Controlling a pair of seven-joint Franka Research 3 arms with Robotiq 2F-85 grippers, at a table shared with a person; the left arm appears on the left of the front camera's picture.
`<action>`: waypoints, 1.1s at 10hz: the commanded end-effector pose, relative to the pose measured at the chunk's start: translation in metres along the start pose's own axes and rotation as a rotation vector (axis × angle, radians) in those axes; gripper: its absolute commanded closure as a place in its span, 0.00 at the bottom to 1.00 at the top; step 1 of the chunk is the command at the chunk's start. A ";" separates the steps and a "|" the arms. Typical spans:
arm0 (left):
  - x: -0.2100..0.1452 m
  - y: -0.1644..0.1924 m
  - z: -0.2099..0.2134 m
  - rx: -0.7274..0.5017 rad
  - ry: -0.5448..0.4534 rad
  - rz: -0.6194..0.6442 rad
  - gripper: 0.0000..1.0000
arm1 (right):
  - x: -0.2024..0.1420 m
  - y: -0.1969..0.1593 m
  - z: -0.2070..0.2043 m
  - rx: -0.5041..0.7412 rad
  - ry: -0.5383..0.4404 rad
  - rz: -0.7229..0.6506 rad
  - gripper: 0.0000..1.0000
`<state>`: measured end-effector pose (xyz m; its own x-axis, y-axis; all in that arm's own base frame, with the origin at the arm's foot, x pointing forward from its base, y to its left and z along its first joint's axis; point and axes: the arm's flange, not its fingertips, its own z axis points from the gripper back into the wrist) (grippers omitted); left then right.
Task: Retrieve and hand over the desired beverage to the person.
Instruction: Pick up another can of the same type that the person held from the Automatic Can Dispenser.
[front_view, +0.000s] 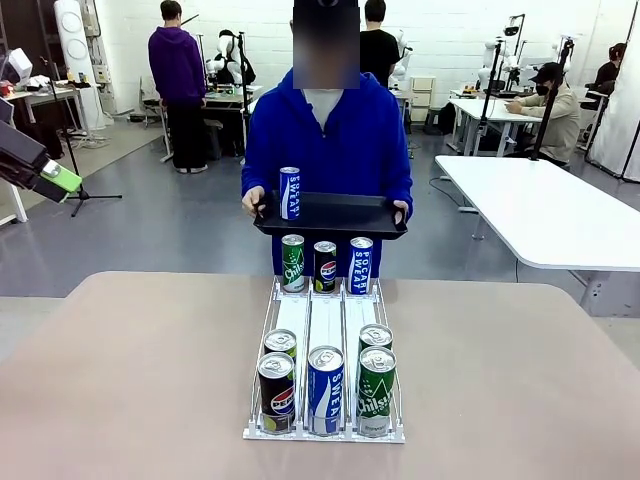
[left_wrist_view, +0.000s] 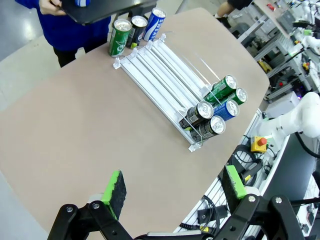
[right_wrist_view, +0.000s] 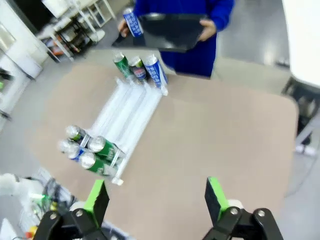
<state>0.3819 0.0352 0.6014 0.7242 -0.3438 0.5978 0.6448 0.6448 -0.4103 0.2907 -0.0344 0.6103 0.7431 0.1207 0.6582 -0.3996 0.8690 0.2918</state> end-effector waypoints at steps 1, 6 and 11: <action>-0.001 0.001 0.001 -0.005 -0.002 -0.007 0.00 | 0.049 0.054 -0.038 -0.194 0.253 -0.081 0.00; -0.001 0.001 0.001 -0.005 -0.002 -0.007 0.00 | 0.066 0.157 -0.154 -0.414 0.270 -0.178 0.00; -0.001 0.001 0.001 -0.005 -0.002 -0.007 0.00 | 0.060 0.163 -0.162 -0.392 0.274 -0.182 0.00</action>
<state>0.3820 0.0355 0.6013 0.7252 -0.3435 0.5968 0.6433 0.6469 -0.4095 0.3577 0.1911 0.5867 0.9162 0.0208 0.4002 -0.0584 0.9949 0.0820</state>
